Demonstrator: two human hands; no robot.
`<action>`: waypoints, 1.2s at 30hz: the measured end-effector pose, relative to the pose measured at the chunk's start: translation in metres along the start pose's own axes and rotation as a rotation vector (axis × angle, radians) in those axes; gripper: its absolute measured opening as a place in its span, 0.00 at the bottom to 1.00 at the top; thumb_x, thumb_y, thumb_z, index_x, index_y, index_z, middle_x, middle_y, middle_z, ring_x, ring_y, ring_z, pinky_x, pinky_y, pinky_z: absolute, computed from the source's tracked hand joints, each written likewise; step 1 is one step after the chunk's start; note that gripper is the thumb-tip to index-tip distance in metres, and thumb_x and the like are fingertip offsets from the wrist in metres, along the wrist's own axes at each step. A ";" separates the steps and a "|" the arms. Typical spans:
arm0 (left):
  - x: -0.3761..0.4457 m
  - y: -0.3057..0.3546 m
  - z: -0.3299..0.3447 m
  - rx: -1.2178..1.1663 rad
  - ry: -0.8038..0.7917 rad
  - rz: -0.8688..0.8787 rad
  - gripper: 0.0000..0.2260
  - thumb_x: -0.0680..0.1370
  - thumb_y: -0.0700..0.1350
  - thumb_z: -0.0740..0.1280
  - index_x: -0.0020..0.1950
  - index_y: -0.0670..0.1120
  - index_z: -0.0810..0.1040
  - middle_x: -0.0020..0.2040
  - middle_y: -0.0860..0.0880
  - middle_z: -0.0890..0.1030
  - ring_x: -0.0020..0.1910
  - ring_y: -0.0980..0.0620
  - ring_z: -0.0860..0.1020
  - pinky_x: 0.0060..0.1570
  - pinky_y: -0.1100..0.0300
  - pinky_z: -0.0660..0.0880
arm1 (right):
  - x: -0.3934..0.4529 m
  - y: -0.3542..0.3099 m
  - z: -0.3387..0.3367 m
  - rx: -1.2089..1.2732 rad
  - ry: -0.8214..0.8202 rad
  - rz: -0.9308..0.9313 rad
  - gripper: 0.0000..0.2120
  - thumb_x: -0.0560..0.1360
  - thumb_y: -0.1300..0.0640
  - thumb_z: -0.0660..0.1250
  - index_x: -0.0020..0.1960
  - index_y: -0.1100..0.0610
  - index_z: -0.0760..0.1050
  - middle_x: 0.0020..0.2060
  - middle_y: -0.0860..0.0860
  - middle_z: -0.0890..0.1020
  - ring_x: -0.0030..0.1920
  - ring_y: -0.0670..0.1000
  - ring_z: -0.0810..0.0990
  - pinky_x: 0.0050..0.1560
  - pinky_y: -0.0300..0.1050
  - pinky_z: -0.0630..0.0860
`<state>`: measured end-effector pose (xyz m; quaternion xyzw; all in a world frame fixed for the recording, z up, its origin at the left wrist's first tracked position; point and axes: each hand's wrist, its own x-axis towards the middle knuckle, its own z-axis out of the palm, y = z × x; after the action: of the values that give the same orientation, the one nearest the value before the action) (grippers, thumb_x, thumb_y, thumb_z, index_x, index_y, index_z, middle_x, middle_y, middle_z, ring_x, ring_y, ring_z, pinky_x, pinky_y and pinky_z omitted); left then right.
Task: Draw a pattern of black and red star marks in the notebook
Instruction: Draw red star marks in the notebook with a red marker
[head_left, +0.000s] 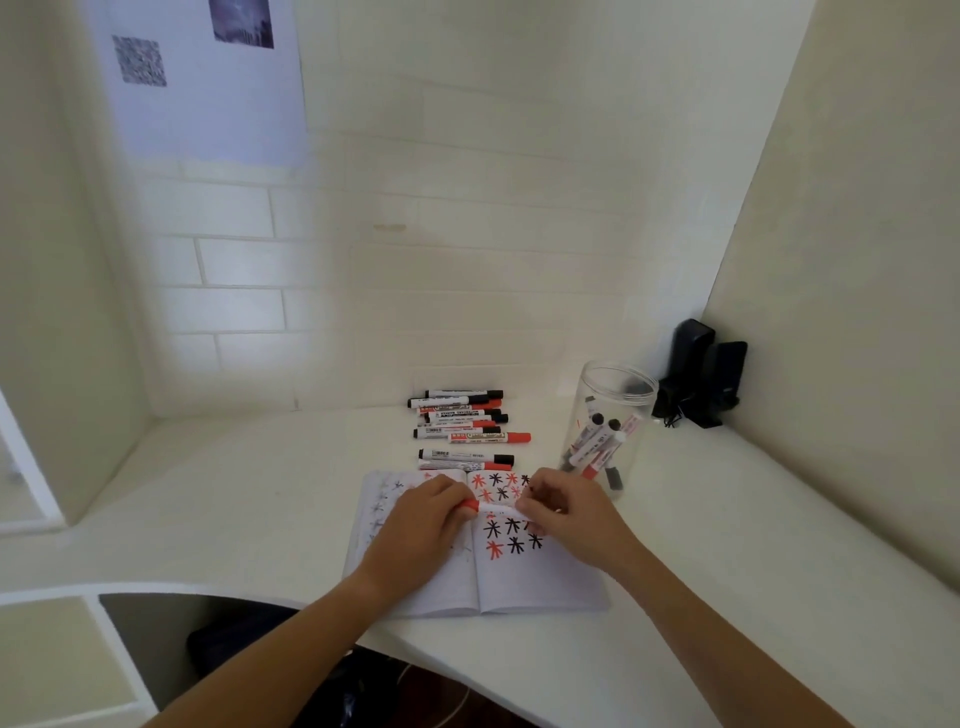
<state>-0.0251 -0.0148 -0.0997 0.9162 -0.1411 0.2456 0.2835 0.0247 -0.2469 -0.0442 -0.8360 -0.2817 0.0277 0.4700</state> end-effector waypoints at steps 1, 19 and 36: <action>0.000 0.001 0.001 0.029 -0.009 0.014 0.15 0.85 0.59 0.53 0.51 0.56 0.76 0.47 0.60 0.75 0.44 0.59 0.73 0.46 0.57 0.73 | 0.000 0.000 0.002 -0.209 -0.010 -0.096 0.06 0.81 0.53 0.70 0.47 0.55 0.79 0.38 0.49 0.83 0.38 0.49 0.82 0.43 0.45 0.80; -0.002 0.000 0.008 0.155 -0.091 0.112 0.24 0.85 0.61 0.46 0.53 0.52 0.78 0.56 0.58 0.76 0.56 0.59 0.72 0.62 0.54 0.65 | -0.009 0.032 0.061 -0.950 0.356 -0.574 0.14 0.82 0.43 0.59 0.51 0.48 0.81 0.29 0.46 0.79 0.25 0.47 0.75 0.23 0.41 0.69; -0.002 0.000 0.009 0.221 -0.181 -0.228 0.18 0.85 0.57 0.49 0.73 0.57 0.65 0.80 0.53 0.60 0.81 0.51 0.51 0.79 0.46 0.45 | -0.021 0.023 0.035 -0.454 0.421 -0.229 0.26 0.83 0.60 0.59 0.79 0.45 0.60 0.59 0.50 0.80 0.45 0.50 0.82 0.45 0.47 0.83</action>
<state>-0.0233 -0.0199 -0.1068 0.9702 -0.0334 0.1423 0.1930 0.0062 -0.2391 -0.0865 -0.8698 -0.2693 -0.2624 0.3195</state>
